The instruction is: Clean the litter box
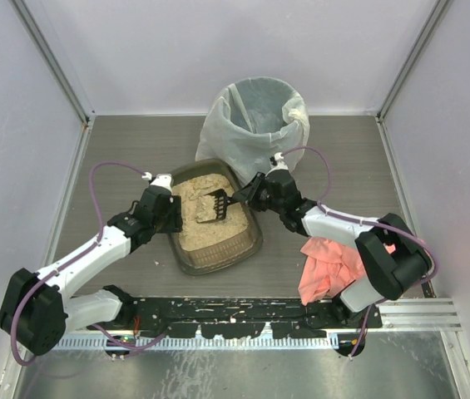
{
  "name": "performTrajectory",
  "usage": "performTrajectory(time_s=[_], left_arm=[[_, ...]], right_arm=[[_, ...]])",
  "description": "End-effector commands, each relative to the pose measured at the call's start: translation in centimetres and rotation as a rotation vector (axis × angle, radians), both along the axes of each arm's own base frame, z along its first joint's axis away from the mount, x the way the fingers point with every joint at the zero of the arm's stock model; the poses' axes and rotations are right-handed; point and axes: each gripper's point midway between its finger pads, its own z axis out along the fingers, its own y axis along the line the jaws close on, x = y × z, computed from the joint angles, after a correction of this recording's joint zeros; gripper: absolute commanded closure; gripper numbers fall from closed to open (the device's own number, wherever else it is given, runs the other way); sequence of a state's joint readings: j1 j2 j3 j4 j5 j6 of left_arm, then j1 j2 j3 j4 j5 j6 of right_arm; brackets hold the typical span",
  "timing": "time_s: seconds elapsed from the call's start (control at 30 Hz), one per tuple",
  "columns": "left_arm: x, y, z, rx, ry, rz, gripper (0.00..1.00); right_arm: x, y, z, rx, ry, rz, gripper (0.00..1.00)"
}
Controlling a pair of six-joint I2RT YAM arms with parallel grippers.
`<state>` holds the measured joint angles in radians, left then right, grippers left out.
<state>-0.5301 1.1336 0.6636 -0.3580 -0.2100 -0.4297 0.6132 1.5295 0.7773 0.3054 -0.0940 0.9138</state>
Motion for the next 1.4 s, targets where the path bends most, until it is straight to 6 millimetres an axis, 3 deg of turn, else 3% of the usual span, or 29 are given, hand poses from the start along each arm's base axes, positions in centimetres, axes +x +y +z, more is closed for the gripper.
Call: performTrajectory(time_s=[0.0,0.27,0.57,0.87,0.93,1.23,1.37], left_arm=[[-2.6,-0.7,-2.6,-0.024,0.125,-0.049,0.46],[-2.1,-0.2,-1.1,-0.024,0.071,-0.024,0.37],[-1.9,0.5,4.0,-0.069,-0.032,0.031,0.27],[-3.2,1.6,8.0,-0.085,-0.075,0.043,0.22],[-3.5,1.7,9.0,-0.094,-0.086,0.041,0.17],[-4.7,3.7,13.4,-0.083,-0.181,0.062,0.15],[-5.3,5.3,14.4,-0.027,-0.199,0.083,0.14]], right_arm=[[0.2,-0.5,3.7,0.08,-0.074,-0.038,0.99],[-0.8,-0.9,5.2,0.126,-0.086,-0.041,0.99],[-2.1,-2.0,5.5,0.163,-0.091,-0.066,0.99],[-3.8,-2.2,7.2,0.24,-0.142,-0.022,0.99],[-4.1,-2.6,7.0,0.252,-0.151,-0.036,0.99],[-4.4,-3.4,6.9,0.33,-0.165,-0.049,0.99],[-4.2,-3.7,6.7,0.359,-0.163,-0.043,0.98]])
